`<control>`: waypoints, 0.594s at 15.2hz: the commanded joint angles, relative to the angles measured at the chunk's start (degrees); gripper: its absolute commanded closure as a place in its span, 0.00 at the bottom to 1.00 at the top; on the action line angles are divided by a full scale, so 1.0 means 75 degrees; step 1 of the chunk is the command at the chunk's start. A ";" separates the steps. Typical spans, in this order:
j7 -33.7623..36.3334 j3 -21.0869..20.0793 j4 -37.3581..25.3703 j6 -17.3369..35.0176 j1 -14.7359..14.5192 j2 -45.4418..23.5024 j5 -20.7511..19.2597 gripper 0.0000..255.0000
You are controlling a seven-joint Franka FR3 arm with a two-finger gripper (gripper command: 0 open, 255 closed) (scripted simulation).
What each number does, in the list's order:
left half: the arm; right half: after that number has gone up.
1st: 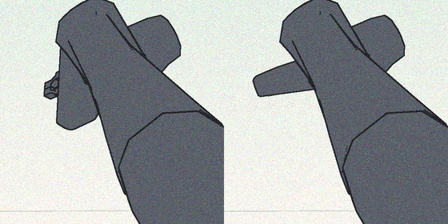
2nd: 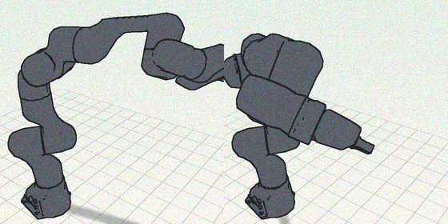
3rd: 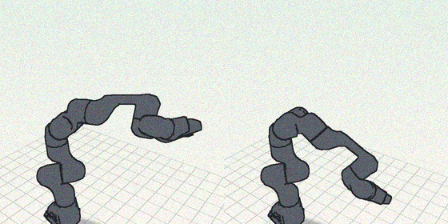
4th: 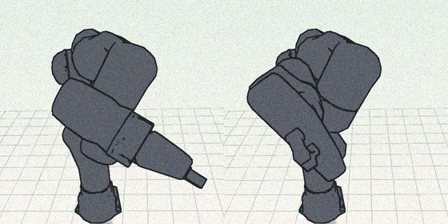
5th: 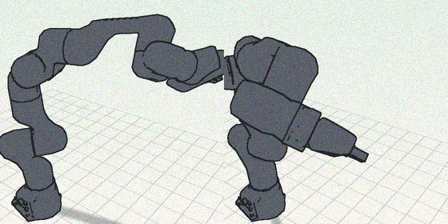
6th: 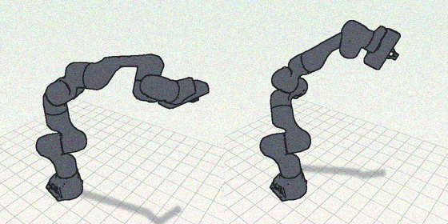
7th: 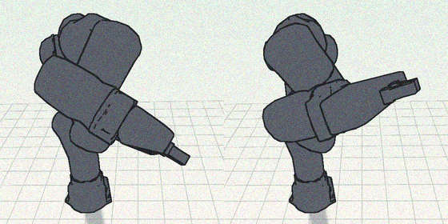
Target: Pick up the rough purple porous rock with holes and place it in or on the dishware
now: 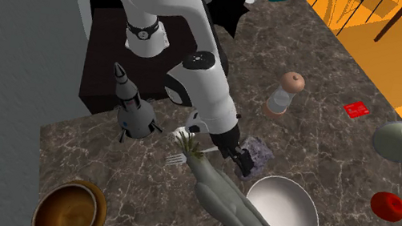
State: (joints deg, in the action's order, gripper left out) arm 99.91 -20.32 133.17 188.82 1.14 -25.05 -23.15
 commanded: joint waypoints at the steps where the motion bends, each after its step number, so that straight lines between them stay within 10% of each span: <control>1: -0.0001 0.0002 -0.0001 0.0000 -0.0007 -0.0010 0.0000 1.00; 9: 0.0018 0.0237 -0.0067 0.0059 -0.0321 -0.0090 0.0087 1.00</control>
State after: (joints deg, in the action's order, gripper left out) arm 100.04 -18.31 132.25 190.07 -1.13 -25.27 -22.40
